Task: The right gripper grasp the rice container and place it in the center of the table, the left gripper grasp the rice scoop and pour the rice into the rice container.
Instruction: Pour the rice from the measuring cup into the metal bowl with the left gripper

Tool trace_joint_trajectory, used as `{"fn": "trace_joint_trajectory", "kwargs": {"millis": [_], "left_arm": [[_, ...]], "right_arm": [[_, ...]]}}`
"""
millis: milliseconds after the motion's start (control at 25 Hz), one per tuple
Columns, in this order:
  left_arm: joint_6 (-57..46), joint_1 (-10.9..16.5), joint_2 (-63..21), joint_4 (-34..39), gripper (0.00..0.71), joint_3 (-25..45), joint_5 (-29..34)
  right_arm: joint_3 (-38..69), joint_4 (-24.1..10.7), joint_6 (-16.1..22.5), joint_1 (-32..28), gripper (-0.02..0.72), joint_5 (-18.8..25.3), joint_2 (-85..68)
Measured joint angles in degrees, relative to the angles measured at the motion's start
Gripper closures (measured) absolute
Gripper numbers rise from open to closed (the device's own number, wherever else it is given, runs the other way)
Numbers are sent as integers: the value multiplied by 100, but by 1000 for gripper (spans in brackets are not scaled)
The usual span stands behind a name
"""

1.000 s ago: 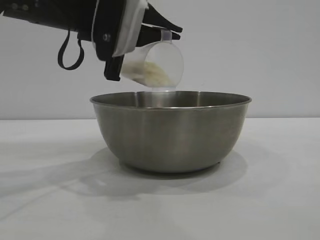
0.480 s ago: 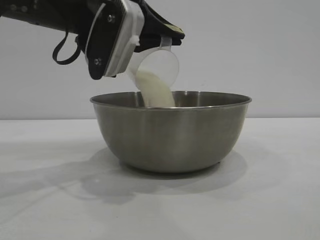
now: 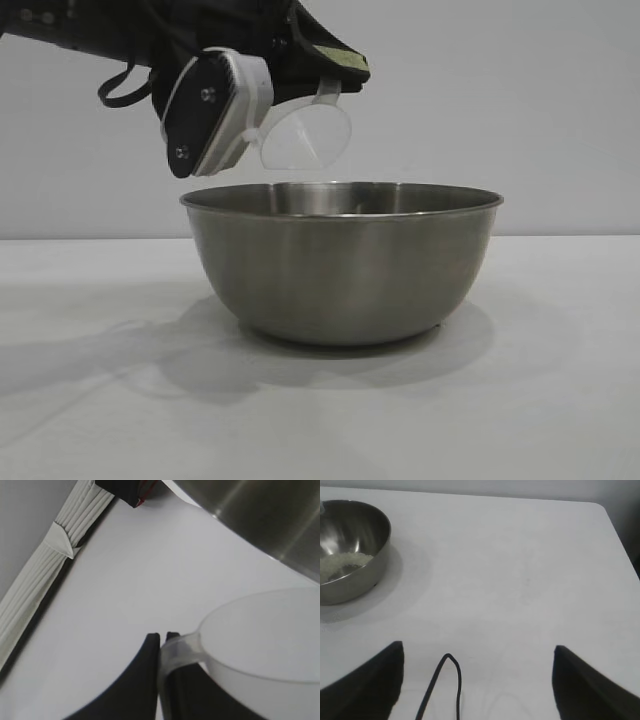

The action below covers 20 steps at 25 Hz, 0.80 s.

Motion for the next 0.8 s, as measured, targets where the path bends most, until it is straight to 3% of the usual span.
{"fn": "trace_joint_trajectory", "kwargs": {"millis": [560, 800], "left_arm": [[0, 0, 0, 116, 710, -9, -27], [-1119, 0, 0, -390, 710, -9, -609]], "right_arm": [[0, 0, 0, 0, 182, 0, 0], [0, 0, 0, 0, 182, 0, 0]]}}
